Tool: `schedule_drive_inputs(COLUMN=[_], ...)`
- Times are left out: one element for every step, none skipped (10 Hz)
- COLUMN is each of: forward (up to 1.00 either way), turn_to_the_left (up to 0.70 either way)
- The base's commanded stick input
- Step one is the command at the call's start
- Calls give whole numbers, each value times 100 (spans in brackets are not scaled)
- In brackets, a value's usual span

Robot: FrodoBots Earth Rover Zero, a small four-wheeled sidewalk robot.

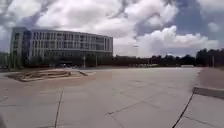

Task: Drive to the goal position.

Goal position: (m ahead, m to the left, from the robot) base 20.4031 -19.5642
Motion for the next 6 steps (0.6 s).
schedule_drive_inputs(forward=[100, 100, 100, 100, 100, 100], turn_to_the_left=[-32, -32, -32, -31, -31, -31])
